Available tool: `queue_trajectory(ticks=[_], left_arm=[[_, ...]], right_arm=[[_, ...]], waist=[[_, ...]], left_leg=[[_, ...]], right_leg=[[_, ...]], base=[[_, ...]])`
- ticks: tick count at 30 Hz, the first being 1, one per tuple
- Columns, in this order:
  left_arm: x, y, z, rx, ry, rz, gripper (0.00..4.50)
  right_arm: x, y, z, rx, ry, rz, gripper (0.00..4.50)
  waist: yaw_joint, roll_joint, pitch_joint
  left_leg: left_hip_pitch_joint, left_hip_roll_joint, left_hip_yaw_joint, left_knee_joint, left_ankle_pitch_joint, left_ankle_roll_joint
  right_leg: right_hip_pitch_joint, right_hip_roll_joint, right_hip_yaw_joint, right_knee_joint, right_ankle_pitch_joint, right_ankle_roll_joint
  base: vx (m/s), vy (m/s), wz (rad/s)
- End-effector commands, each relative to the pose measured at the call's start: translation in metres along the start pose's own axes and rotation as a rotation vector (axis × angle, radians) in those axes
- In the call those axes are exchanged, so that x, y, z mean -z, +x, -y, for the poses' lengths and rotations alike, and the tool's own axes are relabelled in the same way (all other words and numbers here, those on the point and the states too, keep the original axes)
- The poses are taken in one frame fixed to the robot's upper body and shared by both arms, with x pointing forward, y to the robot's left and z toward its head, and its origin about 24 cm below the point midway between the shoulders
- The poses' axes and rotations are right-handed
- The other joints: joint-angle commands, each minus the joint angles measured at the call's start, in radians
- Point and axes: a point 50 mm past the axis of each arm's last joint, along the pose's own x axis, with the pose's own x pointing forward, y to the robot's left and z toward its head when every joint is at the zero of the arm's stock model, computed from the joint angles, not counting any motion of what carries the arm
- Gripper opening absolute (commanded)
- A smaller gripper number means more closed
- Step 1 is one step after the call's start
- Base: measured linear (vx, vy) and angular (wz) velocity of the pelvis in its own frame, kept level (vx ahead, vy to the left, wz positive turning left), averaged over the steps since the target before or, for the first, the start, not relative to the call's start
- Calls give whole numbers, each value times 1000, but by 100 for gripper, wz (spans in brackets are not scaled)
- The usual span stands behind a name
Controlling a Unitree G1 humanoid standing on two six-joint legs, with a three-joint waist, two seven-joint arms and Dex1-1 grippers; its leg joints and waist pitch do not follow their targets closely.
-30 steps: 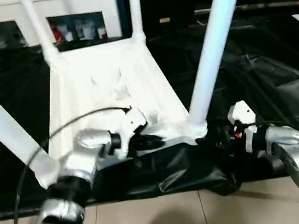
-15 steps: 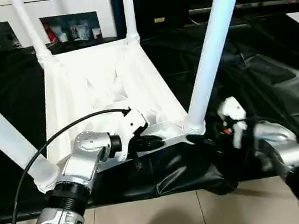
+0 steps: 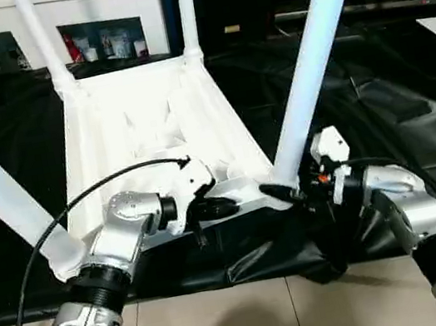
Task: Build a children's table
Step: Rotate leg to tighten
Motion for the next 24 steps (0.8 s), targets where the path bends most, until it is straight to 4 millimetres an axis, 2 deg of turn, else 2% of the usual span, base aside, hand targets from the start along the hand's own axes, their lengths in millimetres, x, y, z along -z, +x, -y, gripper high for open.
queue_trajectory(ticks=[1, 8, 16, 19, 20, 24], left_arm=[[10, 4, 4, 18, -49, -11, 0], [11, 4, 5, 22, -51, -18, 0], [13, 3, 4, 18, -53, -22, 0], [12, 2, 3, 15, -51, -22, 0], [12, 1, 3, 14, -51, -22, 0], [11, 0, 1, 9, -48, -22, 0]], right_arm=[[-1, -1, -3, -13, -7, -15, 350], [2, -2, -4, -3, -13, -78, 285], [8, -2, -4, 39, -6, -104, 285], [10, -1, -5, 52, 62, -64, 309], [10, -1, -5, 59, 51, -70, 318], [12, 1, -3, 80, 42, -71, 328]], waist=[[3, -11, -69], [3, -11, -69], [3, -9, -69], [2, -8, -69], [1, -4, -69], [1, -4, -69]], left_leg=[[9, 28, -9, -65, -61, 85], [8, 26, -8, -64, -54, 78], [9, 27, -8, -65, -70, 64], [9, 27, -9, -66, -73, 68], [10, 27, -9, -66, -74, 66], [10, 27, -9, -67, -82, 56]], right_leg=[[50, -76, 44, -69, 60, -251], [50, -76, 44, -69, 69, -246], [50, -76, 45, -70, 62, -247], [50, -78, 45, -70, 65, -250], [50, -77, 45, -70, 69, -251], [50, -78, 45, -71, 64, -255]], base=[[0, 0, 0], [0, 0, 0], [0, 0, 0], [0, 0, 0], [0, 0, 0], [0, 0, 0]])
